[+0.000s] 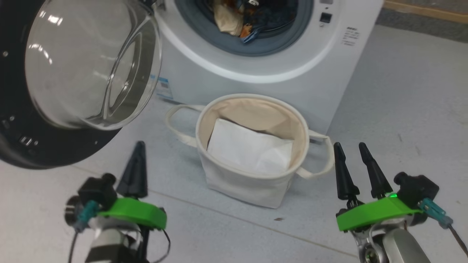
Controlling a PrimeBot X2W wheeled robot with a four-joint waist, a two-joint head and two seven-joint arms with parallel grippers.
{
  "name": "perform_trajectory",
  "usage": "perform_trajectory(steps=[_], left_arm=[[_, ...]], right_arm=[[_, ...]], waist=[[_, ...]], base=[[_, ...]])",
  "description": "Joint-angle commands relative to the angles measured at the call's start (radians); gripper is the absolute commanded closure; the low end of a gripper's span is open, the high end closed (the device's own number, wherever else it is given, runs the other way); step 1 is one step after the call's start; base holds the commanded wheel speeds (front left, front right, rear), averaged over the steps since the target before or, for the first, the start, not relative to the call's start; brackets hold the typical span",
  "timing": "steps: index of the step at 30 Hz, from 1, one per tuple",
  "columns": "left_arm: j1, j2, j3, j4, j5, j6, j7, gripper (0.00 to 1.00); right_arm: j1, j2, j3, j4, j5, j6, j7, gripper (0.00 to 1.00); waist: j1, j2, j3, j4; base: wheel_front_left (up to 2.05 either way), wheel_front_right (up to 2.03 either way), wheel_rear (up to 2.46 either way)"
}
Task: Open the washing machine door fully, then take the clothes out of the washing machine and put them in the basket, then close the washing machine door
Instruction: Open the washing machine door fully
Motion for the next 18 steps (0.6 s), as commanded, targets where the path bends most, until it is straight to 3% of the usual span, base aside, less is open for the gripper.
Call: perform_trajectory(steps=[1, 9, 10, 11, 12, 18], left_arm=[[-0.008, 0.014, 0.003, -0.042, -0.007, -0.005, 0.002, 1.00], [0.087, 0.013, -0.117, -0.027, -0.018, -0.022, 0.005, 1.00], [0.096, 0.013, -0.126, -0.023, -0.018, -0.024, 0.005, 0.96], [0.106, 0.013, -0.131, -0.019, -0.023, -0.021, 0.004, 0.73], [0.113, 0.013, -0.133, -0.016, -0.026, -0.016, 0.002, 0.00], [0.133, 0.013, -0.128, 0.002, -0.023, 0.029, -0.012, 0.00]], right_arm=[[-0.002, 0.006, 0.020, -0.050, 0.004, 0.001, -0.012, 0.00], [0.071, 0.006, 0.007, -0.133, -0.023, 0.001, -0.012, 0.00], [0.078, 0.006, 0.000, -0.133, -0.026, 0.001, -0.012, 0.00], [0.085, 0.006, -0.006, -0.131, -0.028, 0.001, -0.012, 0.00], [0.090, 0.006, -0.014, -0.128, -0.029, 0.001, -0.012, 0.00], [0.106, 0.006, -0.050, -0.081, -0.053, 0.001, -0.012, 0.00]], waist=[[0.0000, -0.0001, -0.023, -0.024], [0.0000, -0.0001, -0.060, -0.073], [0.0000, -0.0001, -0.063, -0.079], [0.0000, -0.0001, -0.066, -0.084], [0.0000, -0.0001, -0.067, -0.091], [0.0000, -0.0001, -0.060, -0.105]], base=[[0.00, 0.00, 0.00], [0.00, 0.00, 0.00], [0.00, 0.00, 0.00], [0.00, 0.00, 0.00], [0.00, 0.00, 0.00], [0.00, 0.00, 0.00]])
